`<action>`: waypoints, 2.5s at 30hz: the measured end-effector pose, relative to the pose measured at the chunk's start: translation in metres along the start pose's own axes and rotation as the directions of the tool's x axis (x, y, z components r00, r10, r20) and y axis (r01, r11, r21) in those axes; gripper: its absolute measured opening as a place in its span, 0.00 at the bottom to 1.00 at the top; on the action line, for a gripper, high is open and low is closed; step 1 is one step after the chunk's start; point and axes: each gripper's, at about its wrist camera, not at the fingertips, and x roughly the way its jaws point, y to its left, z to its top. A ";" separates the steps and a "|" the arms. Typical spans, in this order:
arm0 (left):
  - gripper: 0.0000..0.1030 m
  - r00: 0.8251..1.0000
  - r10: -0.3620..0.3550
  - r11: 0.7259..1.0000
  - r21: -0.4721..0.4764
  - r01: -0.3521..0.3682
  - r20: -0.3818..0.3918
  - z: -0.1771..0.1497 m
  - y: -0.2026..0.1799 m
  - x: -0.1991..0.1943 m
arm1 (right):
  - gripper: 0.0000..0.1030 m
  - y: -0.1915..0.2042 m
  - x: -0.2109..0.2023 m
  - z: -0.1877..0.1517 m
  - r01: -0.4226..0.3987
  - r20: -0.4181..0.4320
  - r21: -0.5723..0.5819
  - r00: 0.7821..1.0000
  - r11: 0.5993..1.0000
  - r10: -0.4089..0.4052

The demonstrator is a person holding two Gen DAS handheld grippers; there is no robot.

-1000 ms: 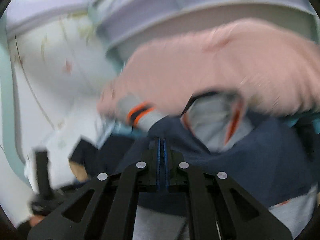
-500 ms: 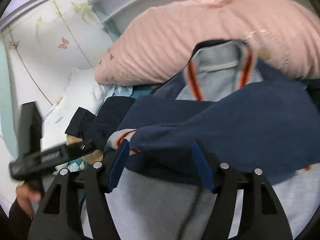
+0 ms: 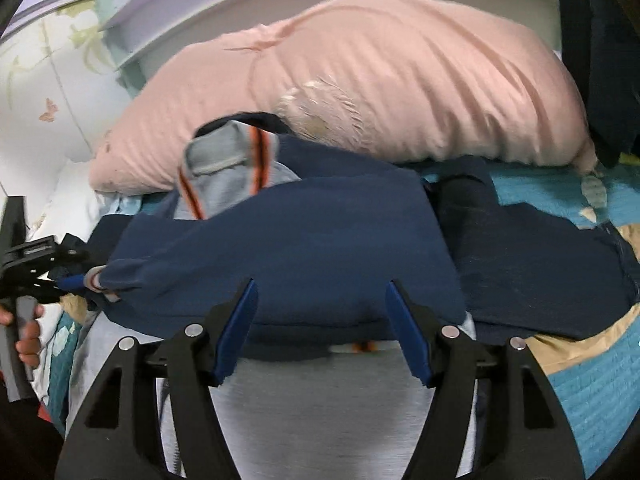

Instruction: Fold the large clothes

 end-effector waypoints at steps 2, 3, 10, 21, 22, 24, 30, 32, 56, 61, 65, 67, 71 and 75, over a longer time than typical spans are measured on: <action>0.72 1.000 -0.021 1.000 0.023 0.021 -0.019 0.002 -0.005 0.002 | 0.61 -0.008 0.001 0.000 -0.001 -0.005 0.012 1.000 1.000 0.001; 0.72 0.999 -0.026 0.999 0.024 0.027 -0.040 0.003 -0.006 0.007 | 0.61 -0.011 0.001 -0.001 0.004 -0.005 0.016 1.000 1.000 -0.004; 0.23 0.991 -0.047 0.995 0.077 0.057 -0.122 0.000 -0.013 0.030 | 0.61 -0.024 0.002 0.001 0.002 -0.005 0.058 1.000 0.998 -0.001; 0.02 0.979 -0.164 0.927 0.356 0.113 0.117 0.015 -0.057 -0.021 | 0.59 -0.038 0.028 -0.001 0.010 -0.082 0.092 0.997 0.996 -0.002; 0.02 0.983 -0.128 0.924 0.377 0.069 0.134 0.016 -0.056 -0.021 | 0.57 -0.040 0.031 -0.003 0.012 -0.091 0.098 0.996 0.995 -0.003; 0.02 0.992 -0.049 0.933 0.360 0.003 0.119 0.020 -0.043 -0.007 | 0.53 -0.046 0.037 -0.007 0.018 -0.119 0.108 0.993 0.994 -0.005; 0.03 0.994 0.089 0.963 0.260 -0.071 -0.058 0.013 0.002 0.054 | 0.44 -0.060 0.049 -0.013 0.027 -0.189 0.165 0.982 0.986 0.005; 0.05 0.996 0.066 0.967 0.248 -0.049 -0.061 0.013 0.005 0.052 | 0.46 -0.058 0.045 -0.007 0.022 -0.195 0.170 0.981 0.985 0.011; 0.74 0.992 0.012 0.977 0.213 0.015 -0.125 0.091 0.009 0.091 | 0.49 -0.095 0.102 0.084 -0.086 -0.099 0.202 0.989 0.976 0.108; 0.52 0.990 0.018 0.975 0.223 0.015 -0.143 0.096 0.007 0.109 | 0.49 -0.109 0.116 0.090 -0.078 -0.132 0.256 0.985 0.963 0.115; 0.36 0.990 0.008 0.969 0.247 0.027 -0.142 0.095 0.005 0.108 | 0.49 -0.112 0.130 0.093 -0.060 -0.180 0.258 0.978 0.964 0.109; 0.33 0.990 0.001 0.967 0.251 0.034 -0.139 0.096 0.003 0.107 | 0.49 -0.114 0.134 0.095 -0.053 -0.186 0.255 0.977 0.966 0.102; 0.24 0.990 -0.007 0.965 0.259 0.045 -0.143 0.097 0.001 0.105 | 0.49 -0.111 0.142 0.100 -0.071 -0.203 0.262 0.971 0.963 0.127; 0.22 0.990 -0.003 0.959 0.279 0.043 -0.142 0.094 0.002 0.098 | 0.40 -0.099 0.144 0.102 -0.058 -0.230 0.174 0.968 0.983 0.098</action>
